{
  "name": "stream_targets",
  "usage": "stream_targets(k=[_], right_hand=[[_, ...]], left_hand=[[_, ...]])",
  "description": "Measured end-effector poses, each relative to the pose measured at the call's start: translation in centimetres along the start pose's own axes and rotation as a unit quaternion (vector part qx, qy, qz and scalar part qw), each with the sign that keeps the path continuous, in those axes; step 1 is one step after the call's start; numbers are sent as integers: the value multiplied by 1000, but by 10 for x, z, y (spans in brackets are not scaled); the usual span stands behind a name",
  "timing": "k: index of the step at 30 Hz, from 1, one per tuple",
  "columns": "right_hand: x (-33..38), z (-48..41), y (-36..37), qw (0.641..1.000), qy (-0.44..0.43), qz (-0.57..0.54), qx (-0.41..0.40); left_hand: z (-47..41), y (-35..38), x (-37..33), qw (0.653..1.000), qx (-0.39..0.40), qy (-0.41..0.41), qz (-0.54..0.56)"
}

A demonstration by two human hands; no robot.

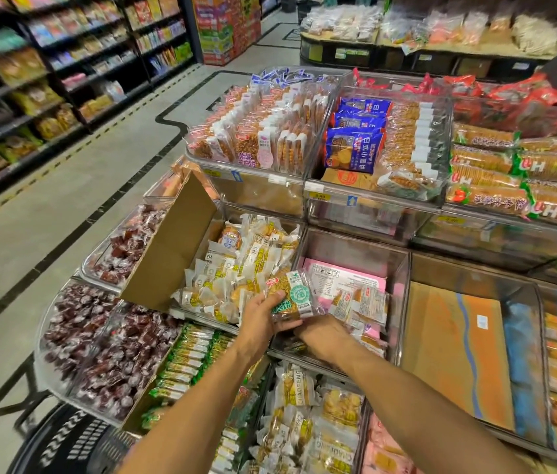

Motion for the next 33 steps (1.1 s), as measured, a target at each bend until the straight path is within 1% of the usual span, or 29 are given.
stream_targets(k=[2, 4, 6, 7, 9, 11, 13, 14, 16, 18, 19, 21, 22, 24, 25, 26, 29, 32, 33], right_hand=[[-1, 6, -10, 998, 15, -50, -18], [-4, 22, -21, 991, 39, -113, -55], [-13, 39, -22, 973, 83, -193, -95], [-18, 49, -21, 957, 120, -239, -113], [-28, 68, -19, 913, 188, -327, -158], [-34, 82, -14, 865, 234, -398, -195], [-37, 95, -13, 801, 278, -471, -244], [-39, 100, -10, 762, 297, -504, -279], [-37, 110, -14, 687, 316, -560, -338], [-33, 116, -18, 627, 319, -605, -374], [-31, 117, -19, 579, 312, -646, -387], [-28, 119, -18, 455, 284, -738, -409], [-26, 120, -17, 400, 271, -773, -410], [-24, 121, -13, 326, 234, -821, -406], [-23, 123, -12, 311, 216, -835, -400], [-21, 123, -13, 309, 202, -842, -395], [-22, 124, -11, 333, 196, -837, -388], [-22, 125, -9, 315, 207, -843, -385], [-23, 125, -9, 315, 207, -844, -382]], left_hand=[[0, 0, 1, 1000, 3, 2, 5], [-1, -1, 2, 1000, 10, 4, 9], [-2, -1, 1, 1000, 17, 8, 8], [-3, -1, 1, 1000, 18, 8, 8], [-3, -3, 1, 1000, 17, 7, 14], [-4, -3, 1, 1000, 20, 9, 11], [-5, -3, 1, 1000, 24, 11, 12], [-5, -3, 2, 1000, 22, 11, 13], [-4, -3, 2, 1000, 19, 8, 14], [-2, -1, 1, 1000, 14, 9, 9], [-1, 0, 1, 1000, 14, 11, 6], [1, 2, 0, 1000, 12, 16, 2], [1, 2, 0, 1000, 11, 17, -2], [3, 2, 0, 1000, 10, 20, -13], [3, 2, 0, 1000, 10, 21, -19], [3, 2, 1, 999, 9, 21, -23], [6, 3, 1, 999, 7, 22, -32], [7, 4, 2, 999, 0, 23, -40], [8, 5, 2, 999, -3, 23, -38]])
Point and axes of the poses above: each hand's wrist, its own z-axis away from the middle knuckle, its own y-axis out of the palm, x = y × z, the point moved 3 cm from there along -z, towards the middle knuckle, and after that the axes turned 11 degrees about -y, right-handed, at the moved point
